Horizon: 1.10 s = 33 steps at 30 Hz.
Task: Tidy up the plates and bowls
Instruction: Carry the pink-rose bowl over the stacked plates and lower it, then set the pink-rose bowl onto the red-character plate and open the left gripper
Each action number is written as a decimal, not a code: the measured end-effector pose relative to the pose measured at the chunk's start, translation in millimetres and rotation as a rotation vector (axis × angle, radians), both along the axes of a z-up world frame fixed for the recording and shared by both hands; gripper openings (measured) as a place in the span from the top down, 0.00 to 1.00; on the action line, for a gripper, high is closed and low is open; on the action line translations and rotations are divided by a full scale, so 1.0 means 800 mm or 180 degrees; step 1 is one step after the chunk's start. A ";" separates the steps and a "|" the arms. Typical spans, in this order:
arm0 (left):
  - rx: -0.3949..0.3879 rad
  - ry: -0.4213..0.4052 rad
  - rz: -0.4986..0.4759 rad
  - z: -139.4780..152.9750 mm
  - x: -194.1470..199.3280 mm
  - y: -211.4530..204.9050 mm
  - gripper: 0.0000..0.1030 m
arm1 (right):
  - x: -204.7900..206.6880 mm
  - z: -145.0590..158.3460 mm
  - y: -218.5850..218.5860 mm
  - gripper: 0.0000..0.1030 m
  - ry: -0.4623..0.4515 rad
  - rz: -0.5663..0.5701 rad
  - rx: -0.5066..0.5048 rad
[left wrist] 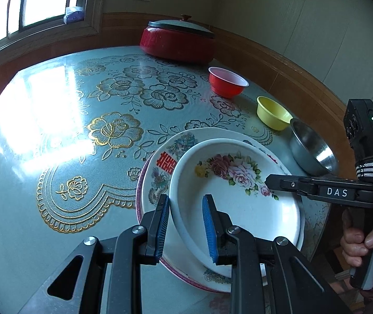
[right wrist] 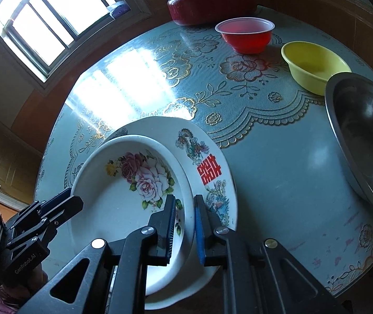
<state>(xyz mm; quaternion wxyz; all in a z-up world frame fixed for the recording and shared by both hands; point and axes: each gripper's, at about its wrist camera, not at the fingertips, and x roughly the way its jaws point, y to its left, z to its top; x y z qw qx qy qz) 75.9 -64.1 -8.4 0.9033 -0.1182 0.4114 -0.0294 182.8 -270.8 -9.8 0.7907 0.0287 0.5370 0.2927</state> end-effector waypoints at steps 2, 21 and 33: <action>-0.0017 -0.0020 -0.0009 0.001 -0.001 0.001 0.76 | 0.002 0.000 0.000 0.86 -0.0003 -0.0006 -0.0007; 0.0129 -0.0154 -0.0146 0.010 -0.009 -0.016 0.77 | -0.008 0.008 0.002 0.85 -0.0148 0.0026 -0.0149; 0.0093 -0.0134 -0.0128 0.007 -0.011 -0.015 0.77 | -0.028 0.018 0.006 0.84 -0.0176 0.0192 -0.0412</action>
